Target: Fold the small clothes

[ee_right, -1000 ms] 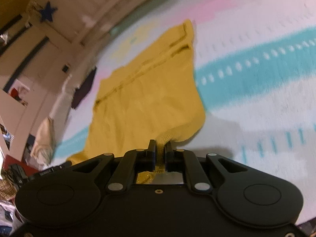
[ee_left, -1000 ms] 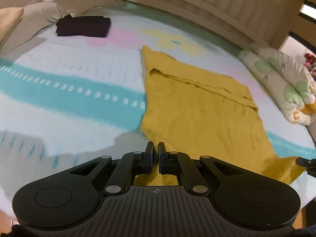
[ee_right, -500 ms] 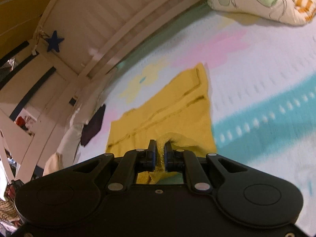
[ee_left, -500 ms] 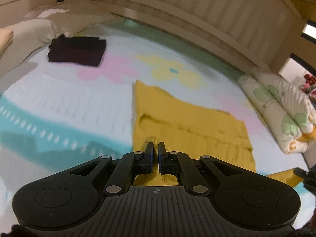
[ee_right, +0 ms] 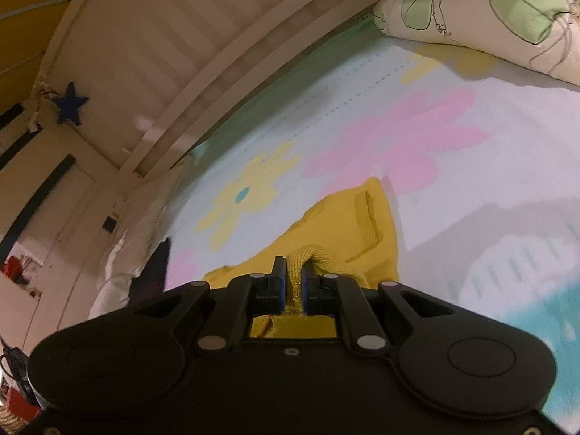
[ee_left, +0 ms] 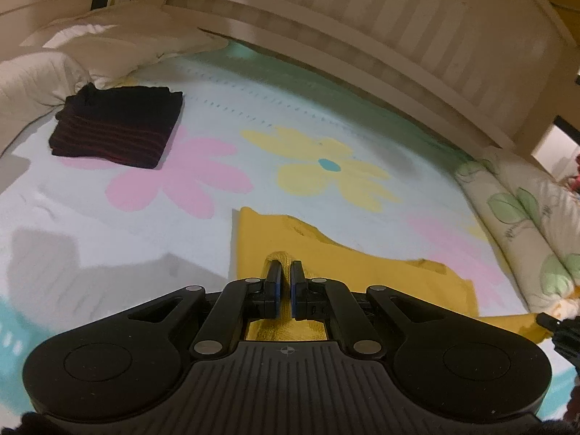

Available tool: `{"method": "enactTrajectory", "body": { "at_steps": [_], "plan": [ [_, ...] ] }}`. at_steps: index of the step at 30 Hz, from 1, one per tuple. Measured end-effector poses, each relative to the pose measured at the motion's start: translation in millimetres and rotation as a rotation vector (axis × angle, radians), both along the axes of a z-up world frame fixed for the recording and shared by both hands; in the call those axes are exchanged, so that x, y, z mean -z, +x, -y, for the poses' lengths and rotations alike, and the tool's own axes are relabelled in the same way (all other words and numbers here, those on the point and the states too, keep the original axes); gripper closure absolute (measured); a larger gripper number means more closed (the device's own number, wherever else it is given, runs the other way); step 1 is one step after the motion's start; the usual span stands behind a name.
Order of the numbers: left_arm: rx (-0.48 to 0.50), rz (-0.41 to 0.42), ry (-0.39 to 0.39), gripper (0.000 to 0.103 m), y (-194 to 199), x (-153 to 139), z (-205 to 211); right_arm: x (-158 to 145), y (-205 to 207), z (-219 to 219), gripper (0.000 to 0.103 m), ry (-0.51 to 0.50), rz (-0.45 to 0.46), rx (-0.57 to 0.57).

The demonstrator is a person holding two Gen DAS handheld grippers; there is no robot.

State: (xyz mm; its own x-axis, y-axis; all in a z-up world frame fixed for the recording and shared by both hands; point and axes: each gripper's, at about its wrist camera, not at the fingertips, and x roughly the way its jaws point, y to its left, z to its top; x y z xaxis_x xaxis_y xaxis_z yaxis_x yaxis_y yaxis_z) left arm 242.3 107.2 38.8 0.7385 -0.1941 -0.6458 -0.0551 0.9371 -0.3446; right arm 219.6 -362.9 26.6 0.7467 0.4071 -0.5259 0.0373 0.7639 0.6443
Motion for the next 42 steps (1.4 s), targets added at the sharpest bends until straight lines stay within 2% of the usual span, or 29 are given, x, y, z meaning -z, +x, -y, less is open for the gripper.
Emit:
{"method": "enactTrajectory", "body": {
  "at_steps": [12,16,19,20,21,22,24,27,30,33,35,39,42],
  "plan": [
    [-0.044,-0.060,-0.001,0.098,69.0,47.0,-1.4,42.3,66.1,-11.2,0.088,-0.034,-0.045,0.029],
    [-0.068,-0.069,-0.022,0.095,77.1,62.3,-7.5,55.3,78.0,-15.6,0.082,-0.062,-0.064,0.023],
    [-0.068,-0.058,-0.032,0.089,79.1,68.8,-13.8,62.6,80.6,-17.8,0.077,-0.097,-0.069,0.020],
    [-0.059,-0.066,-0.042,0.075,80.9,70.4,-15.6,62.9,81.6,-17.8,0.075,-0.106,-0.066,0.023],
    [-0.053,-0.070,-0.054,0.066,81.0,70.8,-17.8,62.9,81.3,-18.5,0.065,-0.116,-0.059,0.026],
    [-0.051,-0.067,-0.060,0.064,79.8,70.1,-19.4,61.9,79.9,-19.0,0.050,-0.128,-0.043,0.029],
    [-0.048,-0.051,-0.027,0.062,76.6,64.4,-18.8,55.5,75.9,-19.1,0.035,-0.163,0.005,0.022],
    [-0.007,-0.026,0.054,0.062,67.0,53.1,-8.7,42.1,70.8,-23.4,0.034,-0.238,0.065,0.001],
    [0.106,-0.015,0.118,0.062,48.3,47.4,10.3,30.7,63.5,-30.7,0.034,-0.302,0.093,-0.072],
    [0.214,-0.038,0.163,0.062,28.7,55.0,32.1,26.5,52.6,-45.2,0.034,-0.388,0.118,-0.176],
    [0.273,-0.066,0.189,0.062,20.2,66.4,46.1,29.2,41.5,-57.8,0.036,-0.450,0.130,-0.265],
    [0.367,-0.068,0.295,0.062,7.9,81.5,66.9,46.0,25.6,-77.2,0.048,-0.525,0.104,-0.381],
    [0.358,-0.071,0.304,0.062,13.6,85.6,68.2,58.7,22.4,-85.2,0.048,-0.572,0.081,-0.408]
  ]
}}
